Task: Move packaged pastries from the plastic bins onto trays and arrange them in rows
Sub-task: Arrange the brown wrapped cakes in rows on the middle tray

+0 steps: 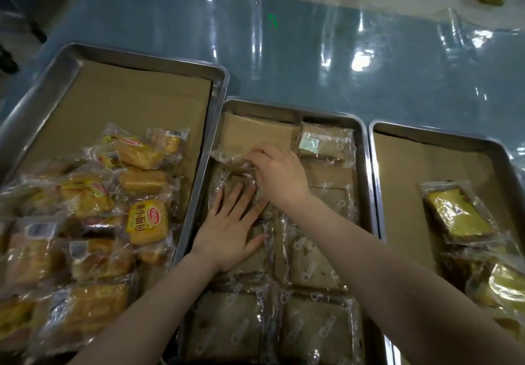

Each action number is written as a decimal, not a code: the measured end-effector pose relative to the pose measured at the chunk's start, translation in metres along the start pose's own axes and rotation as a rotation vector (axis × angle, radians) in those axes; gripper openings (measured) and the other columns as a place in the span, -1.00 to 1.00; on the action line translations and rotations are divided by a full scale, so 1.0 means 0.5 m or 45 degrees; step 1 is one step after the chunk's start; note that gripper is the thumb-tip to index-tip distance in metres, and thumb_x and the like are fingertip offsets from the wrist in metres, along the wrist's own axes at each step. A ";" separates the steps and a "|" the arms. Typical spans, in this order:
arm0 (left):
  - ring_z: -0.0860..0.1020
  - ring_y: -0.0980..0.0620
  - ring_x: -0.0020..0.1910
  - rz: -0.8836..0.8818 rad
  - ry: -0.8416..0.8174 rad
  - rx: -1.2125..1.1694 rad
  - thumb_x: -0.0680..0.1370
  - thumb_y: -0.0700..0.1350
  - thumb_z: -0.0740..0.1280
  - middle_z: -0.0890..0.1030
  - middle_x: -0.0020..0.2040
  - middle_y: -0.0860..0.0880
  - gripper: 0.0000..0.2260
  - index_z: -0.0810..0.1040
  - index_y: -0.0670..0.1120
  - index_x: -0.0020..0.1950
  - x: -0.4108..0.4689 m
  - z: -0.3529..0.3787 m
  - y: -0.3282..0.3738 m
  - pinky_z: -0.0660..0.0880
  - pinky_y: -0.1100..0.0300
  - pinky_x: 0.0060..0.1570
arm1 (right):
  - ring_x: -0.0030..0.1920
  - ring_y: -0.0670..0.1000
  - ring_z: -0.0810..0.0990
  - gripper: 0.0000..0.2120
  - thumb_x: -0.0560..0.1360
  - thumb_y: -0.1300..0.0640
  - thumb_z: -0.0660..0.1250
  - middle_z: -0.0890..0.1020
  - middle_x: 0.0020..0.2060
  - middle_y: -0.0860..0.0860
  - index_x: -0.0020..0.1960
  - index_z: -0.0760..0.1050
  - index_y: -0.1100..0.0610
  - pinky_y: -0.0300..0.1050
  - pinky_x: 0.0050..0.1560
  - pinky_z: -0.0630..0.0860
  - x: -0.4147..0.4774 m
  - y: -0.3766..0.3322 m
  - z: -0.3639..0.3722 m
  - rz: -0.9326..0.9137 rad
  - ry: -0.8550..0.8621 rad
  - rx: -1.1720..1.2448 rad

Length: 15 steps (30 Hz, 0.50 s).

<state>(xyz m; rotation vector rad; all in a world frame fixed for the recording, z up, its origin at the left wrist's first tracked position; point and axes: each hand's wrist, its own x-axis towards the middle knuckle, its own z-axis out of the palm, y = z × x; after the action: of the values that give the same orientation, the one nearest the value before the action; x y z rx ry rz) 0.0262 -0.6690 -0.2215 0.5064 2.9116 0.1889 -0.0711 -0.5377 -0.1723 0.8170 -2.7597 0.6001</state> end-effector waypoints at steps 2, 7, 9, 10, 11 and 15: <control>-0.30 -0.04 0.48 0.001 0.001 -0.011 0.51 0.35 -0.23 -0.16 0.54 -0.03 -0.39 -0.24 0.14 0.49 0.000 0.000 0.001 -0.41 -0.05 0.39 | -0.03 0.18 0.62 -0.60 0.31 0.42 0.39 0.64 0.03 0.10 0.08 0.65 0.12 0.07 -0.08 0.49 -0.002 0.002 0.004 -0.041 0.043 -0.015; -0.27 -0.05 0.50 0.009 0.014 0.004 0.52 0.33 -0.19 -0.12 0.56 -0.04 -0.36 -0.09 0.09 0.55 -0.001 -0.002 0.003 -0.36 -0.08 0.41 | 0.35 0.10 0.41 -0.63 0.54 0.20 0.24 0.47 0.34 0.02 0.33 0.48 0.03 0.05 0.28 0.27 0.005 0.040 0.028 0.027 -0.374 -0.150; -0.24 -0.06 0.50 0.011 0.018 -0.001 0.52 0.33 -0.18 -0.10 0.56 -0.05 -0.36 -0.07 0.09 0.55 -0.001 -0.004 0.002 -0.34 -0.09 0.42 | 0.47 0.04 0.24 -0.61 0.60 0.04 0.19 0.35 0.44 -0.02 0.42 0.37 0.03 0.06 0.42 0.14 0.002 0.052 0.036 0.087 -0.514 0.017; -0.23 -0.07 0.51 0.007 0.019 -0.003 0.52 0.33 -0.17 -0.10 0.56 -0.05 -0.36 -0.07 0.09 0.55 -0.001 -0.004 0.002 -0.33 -0.09 0.42 | 0.49 0.02 0.19 -0.59 0.61 0.00 0.18 0.33 0.46 -0.01 0.44 0.35 0.04 0.07 0.46 0.11 -0.002 0.055 0.038 0.119 -0.501 0.109; -0.23 -0.07 0.51 0.006 0.017 -0.001 0.52 0.33 -0.17 -0.10 0.56 -0.05 -0.36 -0.08 0.09 0.54 -0.002 -0.003 0.002 -0.32 -0.10 0.42 | 0.50 0.01 0.17 -0.57 0.61 -0.03 0.17 0.32 0.46 -0.01 0.45 0.33 0.02 0.07 0.48 0.08 -0.006 0.057 0.038 0.149 -0.454 0.173; -0.34 -0.02 0.48 -0.004 0.016 0.001 0.52 0.35 -0.23 -0.20 0.53 0.00 -0.39 -0.21 0.14 0.51 -0.002 0.001 -0.001 -0.34 -0.09 0.42 | 0.51 0.02 0.07 -0.48 0.53 0.02 0.25 0.23 0.49 -0.07 0.46 0.24 -0.09 0.05 0.43 -0.05 -0.036 0.110 0.013 0.383 -0.184 0.021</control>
<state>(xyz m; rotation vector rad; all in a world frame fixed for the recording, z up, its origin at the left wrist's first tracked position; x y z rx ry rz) 0.0269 -0.6697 -0.2219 0.5025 2.9245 0.1915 -0.0874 -0.4899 -0.2011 0.4662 -3.0420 0.6380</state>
